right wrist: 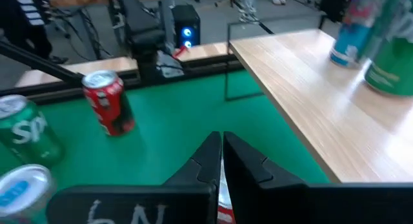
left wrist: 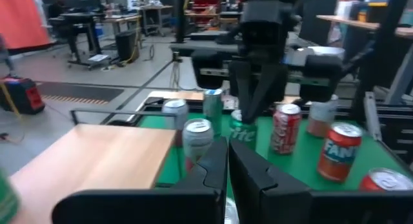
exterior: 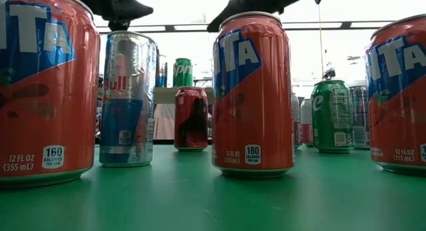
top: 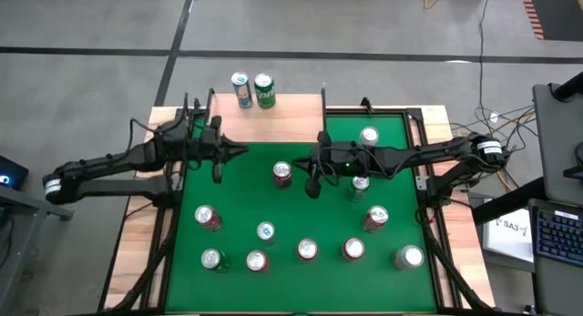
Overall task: Place canned beverage on shelf
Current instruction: Put the red can on the shelf
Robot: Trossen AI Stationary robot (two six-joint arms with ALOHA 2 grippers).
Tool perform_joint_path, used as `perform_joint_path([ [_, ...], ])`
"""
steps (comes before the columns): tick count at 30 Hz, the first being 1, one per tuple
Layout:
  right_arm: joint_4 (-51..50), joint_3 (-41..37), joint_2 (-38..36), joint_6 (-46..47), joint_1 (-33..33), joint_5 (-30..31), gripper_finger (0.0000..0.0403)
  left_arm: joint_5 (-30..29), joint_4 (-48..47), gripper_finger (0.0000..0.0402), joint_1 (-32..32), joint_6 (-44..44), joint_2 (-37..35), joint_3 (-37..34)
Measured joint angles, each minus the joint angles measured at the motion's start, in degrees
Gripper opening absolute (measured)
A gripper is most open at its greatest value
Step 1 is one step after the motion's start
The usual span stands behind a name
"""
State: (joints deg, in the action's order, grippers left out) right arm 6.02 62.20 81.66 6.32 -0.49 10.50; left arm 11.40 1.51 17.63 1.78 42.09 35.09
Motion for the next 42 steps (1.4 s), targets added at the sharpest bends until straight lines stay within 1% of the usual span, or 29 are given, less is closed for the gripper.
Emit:
perform_joint_path([
  [6,-0.19,2.50,0.01,0.58,2.85,0.00,0.0009,-6.00,0.38,0.0000,-6.57,0.44,0.09,0.00],
  [10,-0.75,4.11,0.01,0.81,4.80,0.00,0.0009,-6.40,0.36,0.0000,-8.67,1.71,0.39,0.00],
  [13,-5.06,6.07,0.00,3.16,5.83,-0.03,0.0009,-6.45,0.33,0.0000,-8.96,2.08,0.60,0.00],
  [16,-13.40,8.32,-0.01,6.43,6.28,0.02,0.0009,-6.47,0.49,0.0000,-8.96,2.16,0.84,0.00],
  [25,-44.89,14.27,-0.01,17.30,6.52,-0.02,0.0009,-6.55,3.35,0.0000,-8.89,4.14,1.89,0.00],
  [31,-63.16,17.40,-0.01,28.58,6.52,-0.45,0.0009,-6.58,5.41,0.0000,-8.90,5.46,2.87,0.00],
  [33,-69.16,18.32,-0.01,32.62,6.56,-2.41,0.0009,-6.56,5.99,0.0000,-8.89,5.89,3.34,0.00],
  [36,-76.02,19.68,-0.01,38.11,6.88,-7.71,0.0009,-6.62,6.11,0.0000,-8.91,6.83,3.89,0.00],
  [40,-82.39,21.22,-0.02,41.57,8.19,-13.82,0.0009,-9.80,6.21,0.0000,-8.92,7.37,4.56,0.00],
  [42,-84.84,21.46,-0.21,43.13,8.93,-15.45,0.0009,-11.74,6.22,0.0000,-8.91,7.39,4.80,0.00],
])
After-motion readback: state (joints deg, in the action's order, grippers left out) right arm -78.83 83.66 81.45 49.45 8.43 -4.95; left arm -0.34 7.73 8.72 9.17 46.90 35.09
